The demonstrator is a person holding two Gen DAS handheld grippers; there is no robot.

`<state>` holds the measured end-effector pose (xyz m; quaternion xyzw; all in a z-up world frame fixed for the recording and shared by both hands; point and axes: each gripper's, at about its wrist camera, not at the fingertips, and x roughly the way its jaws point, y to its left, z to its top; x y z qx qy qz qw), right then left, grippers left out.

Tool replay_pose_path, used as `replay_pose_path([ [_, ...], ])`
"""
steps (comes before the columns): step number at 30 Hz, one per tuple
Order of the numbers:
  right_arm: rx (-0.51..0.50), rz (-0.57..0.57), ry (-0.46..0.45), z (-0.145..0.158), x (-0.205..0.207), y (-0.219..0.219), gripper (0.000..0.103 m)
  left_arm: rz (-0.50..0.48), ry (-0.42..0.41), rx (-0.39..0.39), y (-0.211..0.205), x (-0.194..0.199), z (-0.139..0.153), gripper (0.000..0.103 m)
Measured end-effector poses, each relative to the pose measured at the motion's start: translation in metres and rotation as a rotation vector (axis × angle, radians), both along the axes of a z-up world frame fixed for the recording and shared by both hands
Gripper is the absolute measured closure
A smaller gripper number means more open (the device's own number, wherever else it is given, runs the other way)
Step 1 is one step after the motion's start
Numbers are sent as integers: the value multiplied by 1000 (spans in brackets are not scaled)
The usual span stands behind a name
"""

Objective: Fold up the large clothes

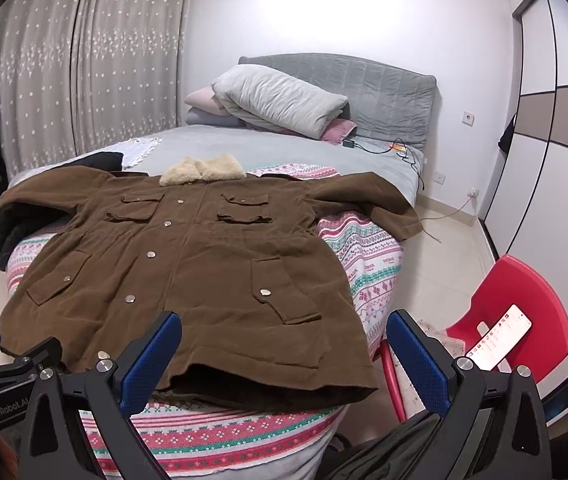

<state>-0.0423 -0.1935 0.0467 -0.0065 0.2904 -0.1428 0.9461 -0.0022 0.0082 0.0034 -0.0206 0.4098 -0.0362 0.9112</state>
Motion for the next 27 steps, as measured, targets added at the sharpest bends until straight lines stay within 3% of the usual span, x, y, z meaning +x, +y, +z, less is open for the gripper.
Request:
replay_pose_path([
  [5,4,6,6,-2,0,2,0,-41,-4,-6,-3,-1,-1,2],
  [13,11,26,3,-3,-1,6,0,4,-34,41,-3,-4,1,2],
  [27,46,59,17,-8,2,6,0,-13,-56,55,-4,-8,1,2],
])
